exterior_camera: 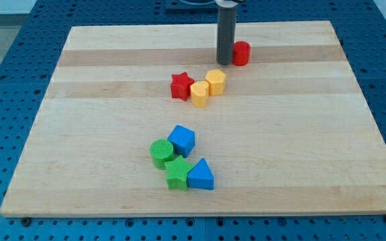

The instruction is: Move the red circle to the top right of the board

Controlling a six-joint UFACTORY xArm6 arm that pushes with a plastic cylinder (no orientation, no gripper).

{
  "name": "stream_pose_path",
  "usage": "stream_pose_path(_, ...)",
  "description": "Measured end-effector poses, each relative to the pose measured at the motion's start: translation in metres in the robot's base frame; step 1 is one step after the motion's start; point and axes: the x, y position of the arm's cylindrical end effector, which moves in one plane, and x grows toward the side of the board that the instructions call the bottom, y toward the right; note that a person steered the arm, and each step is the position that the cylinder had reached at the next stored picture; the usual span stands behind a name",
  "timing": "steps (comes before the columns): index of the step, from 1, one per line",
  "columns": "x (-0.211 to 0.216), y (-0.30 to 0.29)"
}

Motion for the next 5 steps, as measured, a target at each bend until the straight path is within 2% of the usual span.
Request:
stream_pose_path(2, -0.005, 0.140)
stream_pose_path(3, -0.009, 0.166)
stream_pose_path(4, 0.013, 0.131)
stream_pose_path(5, 0.056, 0.084)
